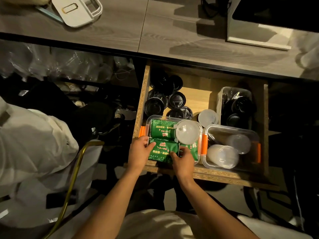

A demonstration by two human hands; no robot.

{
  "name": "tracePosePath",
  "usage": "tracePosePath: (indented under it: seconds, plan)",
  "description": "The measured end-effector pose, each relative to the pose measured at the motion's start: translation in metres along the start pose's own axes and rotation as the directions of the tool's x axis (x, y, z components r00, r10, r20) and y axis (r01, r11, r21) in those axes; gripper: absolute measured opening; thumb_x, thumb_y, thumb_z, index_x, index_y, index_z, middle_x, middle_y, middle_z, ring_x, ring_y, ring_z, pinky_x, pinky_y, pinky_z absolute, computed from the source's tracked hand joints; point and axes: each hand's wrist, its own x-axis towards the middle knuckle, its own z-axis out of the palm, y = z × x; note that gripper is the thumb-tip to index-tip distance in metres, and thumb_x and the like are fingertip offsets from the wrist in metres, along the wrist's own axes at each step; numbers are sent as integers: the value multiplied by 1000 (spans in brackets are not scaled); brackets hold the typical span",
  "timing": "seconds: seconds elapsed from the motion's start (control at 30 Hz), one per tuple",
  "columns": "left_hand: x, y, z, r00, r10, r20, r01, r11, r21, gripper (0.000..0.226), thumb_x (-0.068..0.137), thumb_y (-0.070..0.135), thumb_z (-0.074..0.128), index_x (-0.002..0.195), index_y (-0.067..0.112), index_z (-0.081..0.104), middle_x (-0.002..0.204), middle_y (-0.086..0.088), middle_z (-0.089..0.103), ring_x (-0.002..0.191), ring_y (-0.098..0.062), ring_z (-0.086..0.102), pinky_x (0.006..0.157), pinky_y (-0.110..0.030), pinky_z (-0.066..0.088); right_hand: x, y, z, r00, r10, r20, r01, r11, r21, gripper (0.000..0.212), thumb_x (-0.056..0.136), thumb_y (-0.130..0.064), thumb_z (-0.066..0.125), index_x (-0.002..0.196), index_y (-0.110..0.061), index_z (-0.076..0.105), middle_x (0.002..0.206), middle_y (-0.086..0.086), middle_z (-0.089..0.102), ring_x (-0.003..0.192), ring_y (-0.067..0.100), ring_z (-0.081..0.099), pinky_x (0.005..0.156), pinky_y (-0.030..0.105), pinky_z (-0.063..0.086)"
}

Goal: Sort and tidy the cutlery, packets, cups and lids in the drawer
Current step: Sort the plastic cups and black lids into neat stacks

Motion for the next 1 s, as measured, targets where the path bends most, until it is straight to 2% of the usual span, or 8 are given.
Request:
tracePosePath:
  seconds: [0.3,0.47,0.53,0.63,0.7,0.77,0.87,1.0]
  plan:
    - [4,2,4,995,95,-26,-95,995,7,46,95,20,65,140,15,54,132,-2,63,121,-17,60,101,-34,51,9,-2,5,999,7,-32,-9,997,-70,34,93,-12,65,125,-2,62,119,10,69,107,23,64,85,24,44]
    - [-1,-2,6,996,78,-34,-77,996,45,34,101,31,54,132,21,60,125,3,65,114,-13,61,94,-30,52,6,0,7,994,-44,-96,39,998,-49,37,91,-7,58,129,-9,61,119,8,66,115,25,59,103,40,48]
    - [-4,3,8,998,54,-10,-54,997,62,33,103,34,49,131,21,61,118,4,67,104,-12,64,86,-29,53,2,-2,7,998,-18,-67,19,1000,13,37,94,-7,51,130,-9,59,124,8,63,119,23,58,104,35,46]
    - [-8,9,10,998,55,-28,-51,991,120,32,104,34,45,125,20,65,88,7,67,68,-7,62,60,-25,47,1,-7,9,999,-5,49,2,998,59,38,99,-10,46,137,-8,54,134,5,59,125,17,52,101,25,38]
    - [-9,12,10,995,95,-40,-89,989,121,31,104,33,45,122,19,67,93,6,70,74,-8,64,62,-22,45,3,-9,11,996,-31,78,26,997,73,39,101,-14,45,139,-11,53,139,5,55,128,16,49,103,25,36]
    - [-10,14,10,993,119,-4,-118,988,102,31,104,33,45,122,19,67,110,4,69,93,-8,62,71,-19,43,5,-10,10,995,-26,95,17,996,86,37,102,-15,44,137,-11,54,139,5,56,127,15,48,102,24,35]
    - [-10,15,13,991,100,83,-110,987,118,36,105,36,43,130,20,62,119,6,65,100,-3,54,80,-21,40,6,-13,5,989,10,145,-29,991,128,35,103,-16,43,134,-11,58,133,3,59,124,15,51,101,24,36]
    - [-5,17,18,998,-33,47,27,993,118,37,103,46,38,103,21,65,86,3,63,82,-16,63,65,-31,44,10,-15,-2,976,52,213,-97,974,206,28,102,-27,46,114,-15,69,109,-4,69,112,18,61,97,32,45]
